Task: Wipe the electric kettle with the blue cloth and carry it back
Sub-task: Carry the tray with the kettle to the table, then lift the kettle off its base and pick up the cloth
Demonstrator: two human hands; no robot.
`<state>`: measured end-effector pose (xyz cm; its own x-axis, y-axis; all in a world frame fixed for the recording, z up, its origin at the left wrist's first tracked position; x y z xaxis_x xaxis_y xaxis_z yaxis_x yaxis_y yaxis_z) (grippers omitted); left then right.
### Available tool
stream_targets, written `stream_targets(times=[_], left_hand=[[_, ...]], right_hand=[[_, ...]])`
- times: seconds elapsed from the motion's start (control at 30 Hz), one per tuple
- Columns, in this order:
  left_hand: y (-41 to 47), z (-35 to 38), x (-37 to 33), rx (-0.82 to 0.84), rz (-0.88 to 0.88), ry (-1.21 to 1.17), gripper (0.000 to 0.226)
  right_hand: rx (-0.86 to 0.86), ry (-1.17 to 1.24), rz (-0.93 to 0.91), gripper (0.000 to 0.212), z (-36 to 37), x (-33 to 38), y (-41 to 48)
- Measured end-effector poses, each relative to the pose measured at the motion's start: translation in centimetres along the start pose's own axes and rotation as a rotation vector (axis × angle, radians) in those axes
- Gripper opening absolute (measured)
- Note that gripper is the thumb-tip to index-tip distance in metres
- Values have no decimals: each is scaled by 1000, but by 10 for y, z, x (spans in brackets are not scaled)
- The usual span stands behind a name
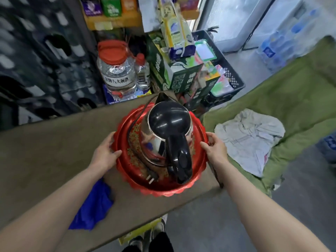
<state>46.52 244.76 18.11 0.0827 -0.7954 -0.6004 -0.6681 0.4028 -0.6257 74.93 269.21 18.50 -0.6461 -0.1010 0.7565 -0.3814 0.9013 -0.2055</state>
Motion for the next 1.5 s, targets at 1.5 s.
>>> stream_targets(times=[1.5], left_hand=[[33, 1, -171, 344, 232, -67, 106]], right_hand=[[228, 4, -438, 41, 15, 148, 5]])
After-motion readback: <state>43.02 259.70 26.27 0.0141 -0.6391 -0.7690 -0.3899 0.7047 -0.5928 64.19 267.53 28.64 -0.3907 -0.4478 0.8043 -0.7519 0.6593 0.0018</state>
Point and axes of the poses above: each hand's wrist, its own y-axis towards the middle knuckle, its own z-axis out of the palm, x = y × z, the point moved 4 cm from there along y, towards the middle knuckle, and after that the axes turned 12 degrees about -z, right-handed, at the moved point
